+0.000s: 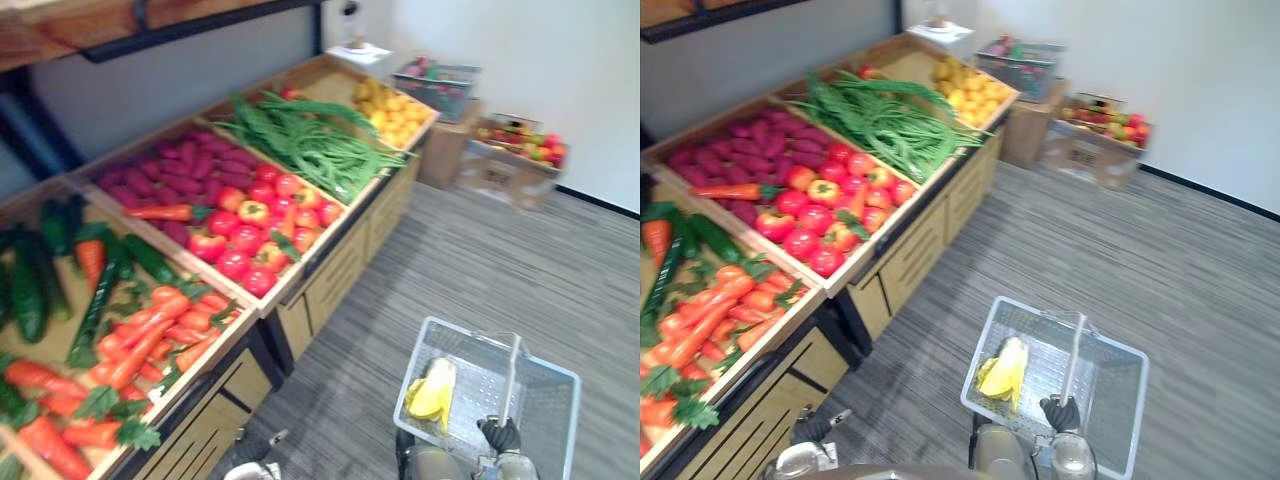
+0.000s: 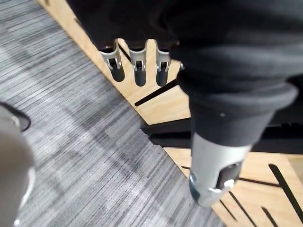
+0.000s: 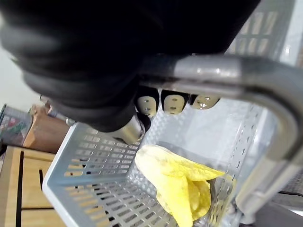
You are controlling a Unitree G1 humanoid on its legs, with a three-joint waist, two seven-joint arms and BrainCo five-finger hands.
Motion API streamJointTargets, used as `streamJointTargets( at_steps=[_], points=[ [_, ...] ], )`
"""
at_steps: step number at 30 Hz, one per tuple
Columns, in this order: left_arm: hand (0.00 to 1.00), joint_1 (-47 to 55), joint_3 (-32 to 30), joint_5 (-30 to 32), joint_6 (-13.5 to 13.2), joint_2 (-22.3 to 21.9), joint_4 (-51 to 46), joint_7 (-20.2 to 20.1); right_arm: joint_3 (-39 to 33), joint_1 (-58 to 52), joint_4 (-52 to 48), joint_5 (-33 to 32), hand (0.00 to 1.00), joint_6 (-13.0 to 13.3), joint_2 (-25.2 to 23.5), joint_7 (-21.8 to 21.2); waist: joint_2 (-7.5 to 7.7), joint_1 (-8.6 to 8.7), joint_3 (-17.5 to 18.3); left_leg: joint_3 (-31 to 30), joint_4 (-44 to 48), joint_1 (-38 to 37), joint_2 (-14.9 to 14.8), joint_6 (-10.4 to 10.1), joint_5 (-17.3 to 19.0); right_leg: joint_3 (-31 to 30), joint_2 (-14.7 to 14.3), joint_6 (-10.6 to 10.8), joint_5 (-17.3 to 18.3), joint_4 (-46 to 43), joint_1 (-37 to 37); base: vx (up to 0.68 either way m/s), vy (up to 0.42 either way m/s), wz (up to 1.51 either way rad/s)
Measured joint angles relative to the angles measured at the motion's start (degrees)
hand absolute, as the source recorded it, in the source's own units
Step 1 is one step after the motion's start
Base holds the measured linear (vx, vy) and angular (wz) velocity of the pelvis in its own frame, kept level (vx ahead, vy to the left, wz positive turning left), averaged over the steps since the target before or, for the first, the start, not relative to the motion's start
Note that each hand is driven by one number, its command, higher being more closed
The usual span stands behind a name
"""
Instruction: Pick vegetable in the basket
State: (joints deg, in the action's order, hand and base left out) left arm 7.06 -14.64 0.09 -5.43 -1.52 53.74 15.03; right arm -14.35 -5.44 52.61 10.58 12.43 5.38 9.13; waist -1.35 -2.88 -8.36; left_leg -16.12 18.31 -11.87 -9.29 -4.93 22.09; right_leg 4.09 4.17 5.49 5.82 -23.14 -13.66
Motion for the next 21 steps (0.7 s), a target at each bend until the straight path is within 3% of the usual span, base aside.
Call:
streamJointTargets(
  at_steps=[3,4,5,6,7,9,11,12,14,17,18,19,21],
  points=[
    [0.0,-0.21,-2.89,-0.03,1.35,-0.53,0.19,0.76,1.36,0.92,0.31,0.74,1.0,-0.65,0.42,-1.13,0.29,-0.96,0.13,-0.27,-0.06,-0.13,-0.3,-0.83,-4.9,2.75,1.57,-1.69,3.63,-4.72,0.53,0.27,-0.265,0.6],
    [0.0,-0.2,-3.7,-0.09,1.58,-0.53,0.59,0.83,1.46,0.91,1.19,0.76,1.0,-0.74,0.25,-1.49,1.01,-1.05,0.15,-0.31,1.24,1.01,-0.33,-1.11,-7.75,4.28,1.98,-2.01,3.86,-3.41,2.14,0.23,-0.257,0.66],
    [0.0,-0.25,-3.87,-0.28,1.8,-0.44,0.73,0.84,1.47,0.96,1.99,0.77,1.0,-0.83,0.17,-1.9,0.44,-1.02,0.69,-0.18,2.72,2.15,-0.21,-1.39,-9.22,5.21,2.2,-2.04,3.87,-2.06,3.39,0.24,-0.237,0.8],
    [0.0,-0.23,-3.89,-1.29,1.84,-0.22,0.84,0.87,1.45,0.71,3.69,0.76,1.0,-1.2,0.21,-2.24,1.05,-1.02,0.5,0.31,6.55,4.6,-0.05,-2.51,-12.07,6.8,2.44,-2.08,3.84,1.22,6.43,0.26,-0.231,0.86],
    [0.0,-0.24,-4.26,-1.66,1.84,0.01,1.04,0.88,1.39,0.62,5.5,0.73,1.0,-1.65,0.38,-2.2,1.05,-1.11,0.49,2.6,10.03,6.34,-0.5,-3.75,-13.44,9.08,3.02,-2.15,3.79,3.79,9.38,0.21,-0.183,0.9],
    [0.0,-0.15,-4.26,-1.59,1.88,0.32,2.05,0.8,0.94,0.24,7.1,0.67,1.0,-1.84,0.94,-2.08,0.31,-0.59,0.95,8.62,10.84,8.73,-2.23,-3.73,-13.48,13.41,3.68,-2.17,3.78,5.29,12.42,0.15,-0.109,1.13],
    [0.0,-0.14,-3.33,-1.38,2.22,1.99,2.98,0.4,-1.81,-0.31,8.12,0.57,1.0,-1.91,1.26,-1.79,0.9,0.57,0.94,18.78,5.02,8.85,-4.28,-3.72,-15.05,19.5,5.82,-2.15,3.77,6.44,15.02,0.11,-0.031,1.63],
    [0.0,-0.14,-3.21,-1.38,2.32,2.24,3.05,0.35,-2.27,-0.41,8.29,0.57,1.0,-1.86,1.25,-1.77,0.99,0.78,0.91,20.02,4.18,8.85,-4.29,-3.68,-15.36,20.25,6.18,-2.14,3.77,6.77,15.42,0.05,0.048,1.68],
    [0.0,0.03,-2.52,-0.86,3.31,3.98,3.88,0.16,-5.26,-1.31,9.33,0.52,1.0,-1.67,1.25,-0.96,1.96,1.34,0.54,28.85,-1.21,8.68,-3.84,-3.4,-17.38,26.4,8.66,-1.2,3.19,9.26,18.67,0.03,0.094,1.61],
    [0.0,1.91,-2.29,0.72,4.51,4.35,5.35,0.23,-5.55,-1.53,10.41,0.61,1.0,-1.14,1.3,-0.25,2.31,1.12,0.68,33.46,-6.28,7.71,-2.04,-2.6,-19.31,30.95,10.1,0.37,2.17,12.03,21.66,0.02,0.144,1.16],
    [0.0,3.32,-1.81,0.69,5.29,4.44,5.76,0.27,-5.34,-1.44,10.87,0.7,1.0,-0.23,1.26,-0.14,1.64,1.09,1.11,33.72,-8.28,7.51,-1.3,-2.47,-19.85,31.81,10.34,0.72,1.31,13.54,22.62,0.0,0.135,0.66],
    [0.0,3.91,-1.7,0.72,5.56,4.42,5.79,0.29,-5.3,-1.38,10.97,0.7,1.0,0.05,1.17,-0.05,2.2,1.06,0.78,33.94,-9.18,7.5,-1.08,-2.29,-20.21,32.21,10.19,0.92,0.63,14.4,22.94,0.0,0.139,0.56],
    [0.0,5.39,-1.48,0.73,5.69,4.7,6.75,0.35,-5.31,-0.71,11.19,0.72,1.0,0.37,0.49,0.32,1.91,0.86,0.97,34.37,-13.03,7.62,0.47,-1.48,-23.43,33.19,9.9,0.96,-2.29,17.74,23.29,-0.03,0.104,0.37]
  ],
)
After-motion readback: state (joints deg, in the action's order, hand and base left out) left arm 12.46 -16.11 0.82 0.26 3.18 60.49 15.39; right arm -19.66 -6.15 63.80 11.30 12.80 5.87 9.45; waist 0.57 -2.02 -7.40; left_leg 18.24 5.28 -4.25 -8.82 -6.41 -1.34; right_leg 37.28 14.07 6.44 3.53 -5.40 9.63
